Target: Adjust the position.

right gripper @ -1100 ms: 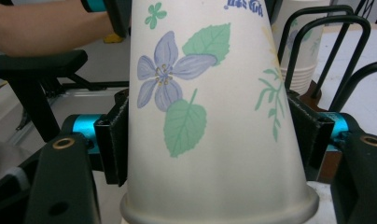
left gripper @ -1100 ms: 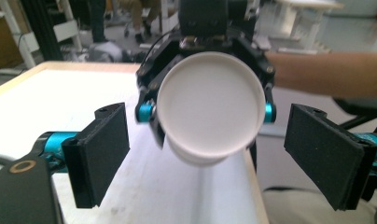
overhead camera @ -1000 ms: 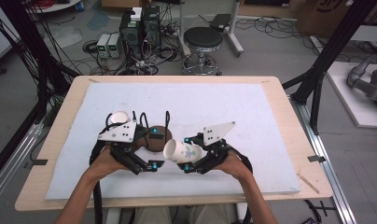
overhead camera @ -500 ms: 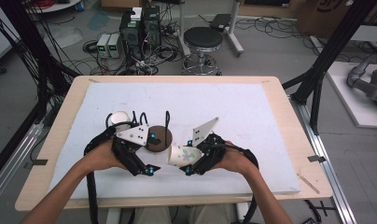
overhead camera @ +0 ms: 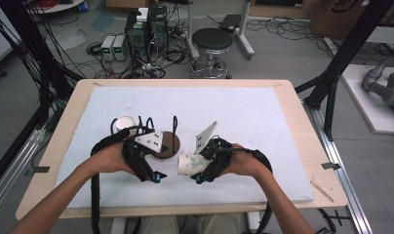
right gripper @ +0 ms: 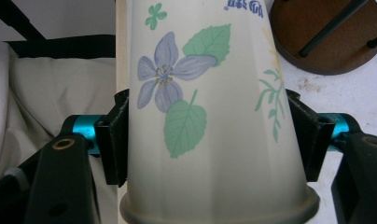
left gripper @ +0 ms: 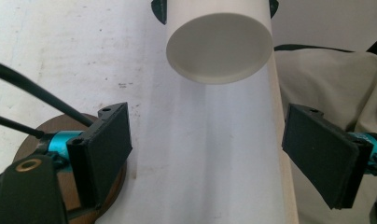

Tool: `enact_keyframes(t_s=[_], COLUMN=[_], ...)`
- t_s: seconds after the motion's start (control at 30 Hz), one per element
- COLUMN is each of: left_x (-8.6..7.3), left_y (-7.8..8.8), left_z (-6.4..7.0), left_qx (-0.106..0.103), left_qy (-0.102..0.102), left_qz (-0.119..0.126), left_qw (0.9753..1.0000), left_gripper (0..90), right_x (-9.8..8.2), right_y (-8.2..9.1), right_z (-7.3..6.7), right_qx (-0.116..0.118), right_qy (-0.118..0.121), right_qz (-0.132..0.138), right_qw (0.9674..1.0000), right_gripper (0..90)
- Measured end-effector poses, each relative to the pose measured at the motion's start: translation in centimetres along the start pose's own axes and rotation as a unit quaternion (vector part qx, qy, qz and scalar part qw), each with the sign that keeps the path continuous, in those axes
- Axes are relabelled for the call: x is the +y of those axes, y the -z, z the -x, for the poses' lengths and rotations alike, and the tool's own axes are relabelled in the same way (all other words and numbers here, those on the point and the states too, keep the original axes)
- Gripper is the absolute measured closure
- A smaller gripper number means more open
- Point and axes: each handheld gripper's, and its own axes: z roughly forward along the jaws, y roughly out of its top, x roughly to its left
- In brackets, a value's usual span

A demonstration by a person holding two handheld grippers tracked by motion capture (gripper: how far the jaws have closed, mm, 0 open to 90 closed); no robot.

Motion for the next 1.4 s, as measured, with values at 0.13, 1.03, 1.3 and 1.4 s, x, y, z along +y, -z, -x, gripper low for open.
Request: enact_keyframes(t_s=[0.13,1.03,1.3,1.4], left_x=[0.5,2.3,2.2,2.2], left_y=[-0.7,-3.0,-3.0,-3.0], left_z=[-0.1,-0.2,-0.3,-0.2], left_qx=[-0.004,-0.026,-0.022,-0.021], left_qy=[-0.006,-0.020,-0.020,-0.020], left_qz=[-0.007,-0.020,-0.024,-0.026], left_qw=[0.9999,0.9993,0.9993,0.9992], left_gripper=[16.2,32.1,35.2,35.4], right_x=[0.4,1.7,1.6,1.6], right_y=[-0.2,-1.3,-1.3,-1.4], right_z=[0.0,0.1,0.2,0.2], right_qx=[0.002,0.008,0.009,0.008], right_qy=[-0.003,0.004,0.000,0.002], right_qz=[-0.014,-0.024,-0.026,-0.024], right_qw=[0.9999,0.9997,0.9996,0.9997], right_gripper=[29.6,29.7,29.9,30.0])
